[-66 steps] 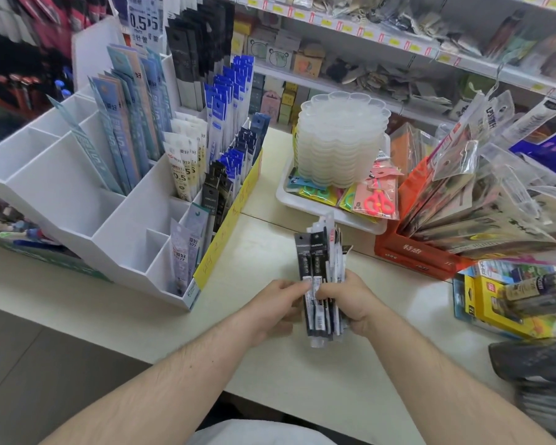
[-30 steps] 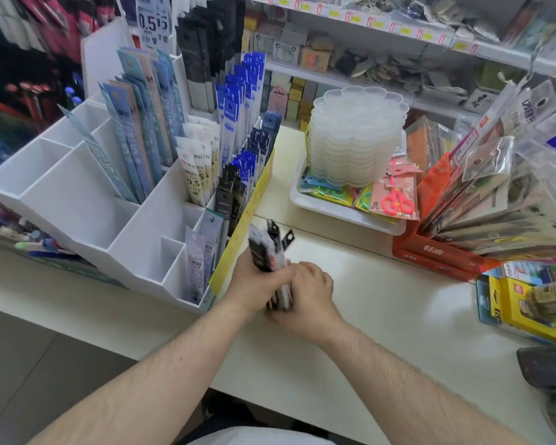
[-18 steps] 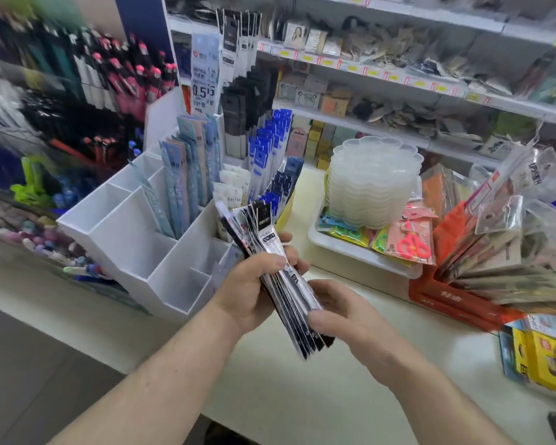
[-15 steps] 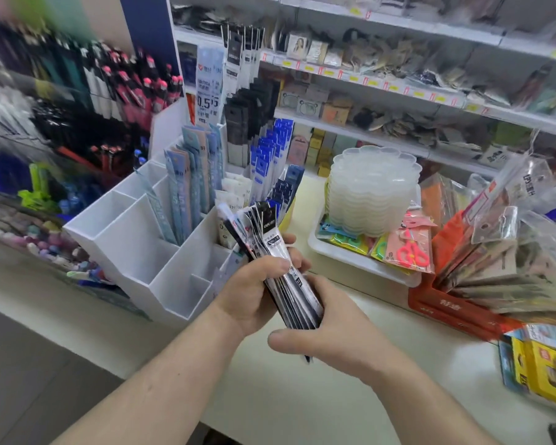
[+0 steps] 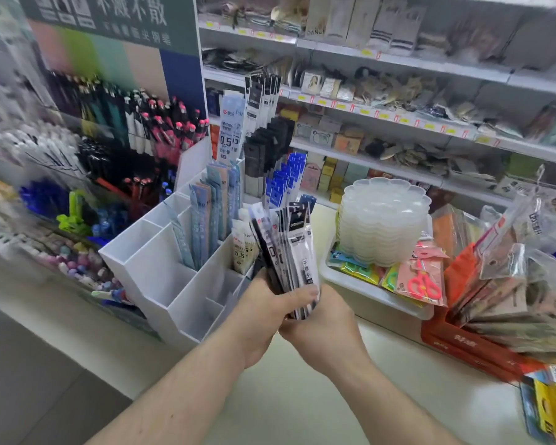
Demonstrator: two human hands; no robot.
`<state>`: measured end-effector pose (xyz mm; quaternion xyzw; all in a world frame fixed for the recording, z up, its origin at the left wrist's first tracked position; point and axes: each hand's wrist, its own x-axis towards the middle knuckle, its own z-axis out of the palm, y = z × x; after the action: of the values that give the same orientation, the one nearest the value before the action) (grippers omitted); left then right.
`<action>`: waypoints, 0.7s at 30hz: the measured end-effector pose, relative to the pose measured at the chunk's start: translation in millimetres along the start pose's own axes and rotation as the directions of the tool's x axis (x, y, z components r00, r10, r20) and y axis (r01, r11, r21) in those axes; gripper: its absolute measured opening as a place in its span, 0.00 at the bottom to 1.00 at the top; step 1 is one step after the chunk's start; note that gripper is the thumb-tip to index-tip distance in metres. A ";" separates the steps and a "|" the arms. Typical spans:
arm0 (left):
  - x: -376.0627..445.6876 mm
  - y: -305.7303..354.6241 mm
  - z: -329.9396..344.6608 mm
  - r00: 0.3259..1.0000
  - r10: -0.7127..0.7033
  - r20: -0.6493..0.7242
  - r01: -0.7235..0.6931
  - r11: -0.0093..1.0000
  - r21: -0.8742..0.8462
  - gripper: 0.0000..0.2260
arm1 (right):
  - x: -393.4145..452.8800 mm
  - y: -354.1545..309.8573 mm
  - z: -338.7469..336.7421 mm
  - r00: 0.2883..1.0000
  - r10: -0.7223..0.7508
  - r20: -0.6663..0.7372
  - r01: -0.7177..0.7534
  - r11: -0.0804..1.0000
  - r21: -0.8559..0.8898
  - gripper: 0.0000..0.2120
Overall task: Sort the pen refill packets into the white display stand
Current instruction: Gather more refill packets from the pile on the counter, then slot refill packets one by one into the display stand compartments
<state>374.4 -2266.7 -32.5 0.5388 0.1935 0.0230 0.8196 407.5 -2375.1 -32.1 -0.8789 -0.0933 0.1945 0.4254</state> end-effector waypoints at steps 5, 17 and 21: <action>-0.9 10.7 -5.2 0.995 -0.023 -0.101 0.022 1.000 -0.008 0.11 | -10.5 -10.8 -2.0 0.969 -0.156 0.193 0.179 0.978 -0.109 0.31; -13.2 19.1 -25.9 0.992 0.095 0.084 -0.089 0.993 -0.077 0.19 | 5.9 -63.9 -36.1 0.974 -0.224 0.024 0.224 0.974 0.022 0.19; -19.0 22.2 -30.4 0.982 0.115 0.147 -0.099 0.989 -0.112 0.16 | 8.8 -65.8 -29.4 0.967 -0.245 0.065 0.240 0.968 0.078 0.08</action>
<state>350.3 -2235.5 -17.6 0.5052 0.0991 0.0356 0.8566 428.0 -2352.3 33.8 -0.8377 -0.2089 0.1765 0.4727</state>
